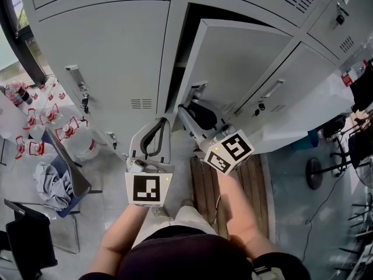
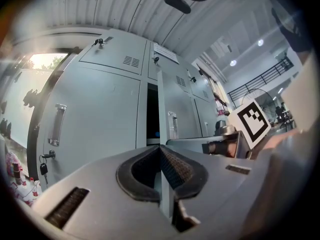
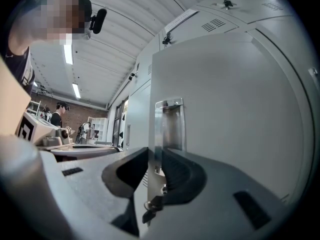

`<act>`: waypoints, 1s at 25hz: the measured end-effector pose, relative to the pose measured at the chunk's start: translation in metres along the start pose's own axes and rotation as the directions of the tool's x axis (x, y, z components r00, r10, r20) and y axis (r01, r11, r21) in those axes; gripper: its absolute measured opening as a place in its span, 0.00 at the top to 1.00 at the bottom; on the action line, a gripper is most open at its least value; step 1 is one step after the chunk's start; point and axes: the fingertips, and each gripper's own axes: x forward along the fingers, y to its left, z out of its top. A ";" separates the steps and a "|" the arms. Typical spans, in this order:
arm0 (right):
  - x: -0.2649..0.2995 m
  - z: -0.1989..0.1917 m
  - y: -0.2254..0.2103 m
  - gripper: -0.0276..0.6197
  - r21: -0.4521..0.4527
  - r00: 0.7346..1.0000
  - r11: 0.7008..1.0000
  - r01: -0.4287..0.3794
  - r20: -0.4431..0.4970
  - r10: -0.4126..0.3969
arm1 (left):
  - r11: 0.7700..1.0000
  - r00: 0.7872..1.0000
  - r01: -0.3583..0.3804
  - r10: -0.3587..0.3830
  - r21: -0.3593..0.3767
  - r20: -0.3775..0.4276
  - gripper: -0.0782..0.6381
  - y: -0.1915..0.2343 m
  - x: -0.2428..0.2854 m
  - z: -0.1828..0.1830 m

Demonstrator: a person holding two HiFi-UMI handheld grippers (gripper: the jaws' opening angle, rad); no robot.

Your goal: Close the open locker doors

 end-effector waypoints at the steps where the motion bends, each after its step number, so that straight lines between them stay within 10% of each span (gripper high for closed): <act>1: 0.002 0.000 -0.001 0.82 -0.001 1.000 1.000 0.002 0.001 -0.002 | 1.000 1.000 0.000 0.000 0.000 -0.002 0.89 0.001 0.000 -0.001; 25: 0.030 -0.002 -0.022 0.87 0.001 0.999 0.999 0.040 0.005 -0.040 | 1.000 1.000 -0.004 0.003 -0.015 -0.015 0.89 0.024 0.015 -0.010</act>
